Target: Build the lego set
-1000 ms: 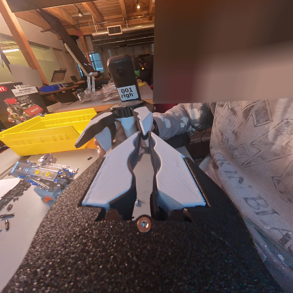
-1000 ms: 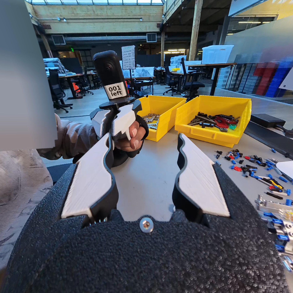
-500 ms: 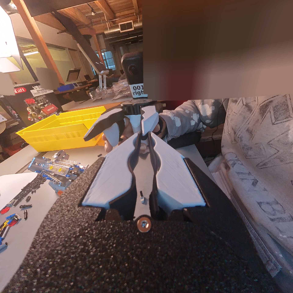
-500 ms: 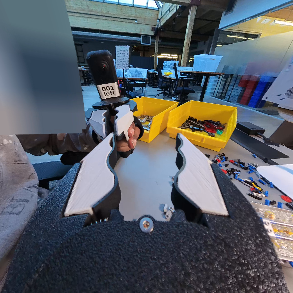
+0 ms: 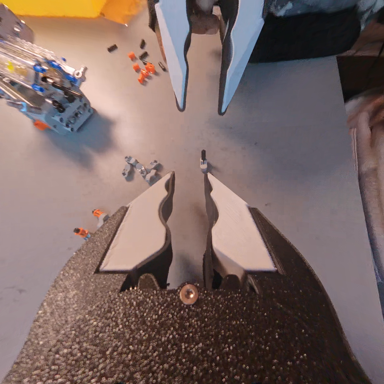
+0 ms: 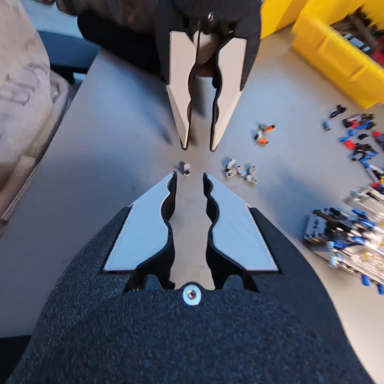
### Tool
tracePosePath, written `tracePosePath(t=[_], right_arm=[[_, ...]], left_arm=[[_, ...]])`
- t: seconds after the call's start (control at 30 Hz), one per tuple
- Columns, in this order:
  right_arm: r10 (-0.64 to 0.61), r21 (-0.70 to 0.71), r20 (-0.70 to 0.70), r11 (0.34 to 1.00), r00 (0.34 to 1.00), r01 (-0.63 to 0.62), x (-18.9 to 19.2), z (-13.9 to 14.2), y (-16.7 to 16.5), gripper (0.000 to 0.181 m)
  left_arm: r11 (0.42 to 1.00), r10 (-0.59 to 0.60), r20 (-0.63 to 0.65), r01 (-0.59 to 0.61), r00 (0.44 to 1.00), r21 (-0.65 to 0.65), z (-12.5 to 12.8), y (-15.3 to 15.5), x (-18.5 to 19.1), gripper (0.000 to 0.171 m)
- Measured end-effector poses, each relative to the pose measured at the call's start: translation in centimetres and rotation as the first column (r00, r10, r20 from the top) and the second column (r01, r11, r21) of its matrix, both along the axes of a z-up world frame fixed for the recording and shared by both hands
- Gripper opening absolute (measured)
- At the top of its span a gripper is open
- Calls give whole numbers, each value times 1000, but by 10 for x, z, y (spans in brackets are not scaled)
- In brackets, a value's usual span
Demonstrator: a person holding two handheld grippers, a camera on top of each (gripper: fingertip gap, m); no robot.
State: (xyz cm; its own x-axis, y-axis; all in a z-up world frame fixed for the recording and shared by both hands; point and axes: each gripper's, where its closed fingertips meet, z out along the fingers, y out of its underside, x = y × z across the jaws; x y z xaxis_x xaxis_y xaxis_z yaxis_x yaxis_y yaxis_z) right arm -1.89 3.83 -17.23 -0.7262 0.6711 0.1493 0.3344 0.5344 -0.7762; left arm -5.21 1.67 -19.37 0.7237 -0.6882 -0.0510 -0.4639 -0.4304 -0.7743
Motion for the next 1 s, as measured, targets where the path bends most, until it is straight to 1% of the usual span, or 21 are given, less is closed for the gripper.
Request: tracePosePath(t=[0.07,0.17,0.3,0.33,0.37,0.47,0.67,0.83,1.0], right_arm=[[17,23,36,1000,999,-18,-1,-12,-4,17],[33,22,70,999,997,-34,-2,-20,-7,15],[11,1,67,1000,998,-11,-6,-20,-5,15],[14,-5,67,1000,998,-14,-6,-20,-7,14],[19,-7,62,1000,998,-19,-7,-19,-9,10],[15,20,59,1000,998,-17,-10,-24,-10,1],[6,24,67,1000,998,-8,-12,-24,-9,0],[7,97,75,995,997,-14,-11,-25,-9,0],[6,222,110,975,994,-30,-11,-26,-9,0]], left_arm=[[1000,-16,-8,16,1000,-21,-7,1,6,24],[999,-29,2,29,1000,-37,-11,5,15,21],[999,-41,-32,40,999,-32,-14,9,22,19],[998,-44,-48,42,998,-36,-16,9,22,15],[998,-46,-60,44,997,-38,-18,9,22,6],[998,-48,-65,46,997,-44,-18,10,21,6],[998,-49,-61,46,997,-43,-18,11,23,5],[998,-48,-61,46,997,-44,-18,11,23,5],[998,-50,-68,47,996,-48,-19,12,23,4]])
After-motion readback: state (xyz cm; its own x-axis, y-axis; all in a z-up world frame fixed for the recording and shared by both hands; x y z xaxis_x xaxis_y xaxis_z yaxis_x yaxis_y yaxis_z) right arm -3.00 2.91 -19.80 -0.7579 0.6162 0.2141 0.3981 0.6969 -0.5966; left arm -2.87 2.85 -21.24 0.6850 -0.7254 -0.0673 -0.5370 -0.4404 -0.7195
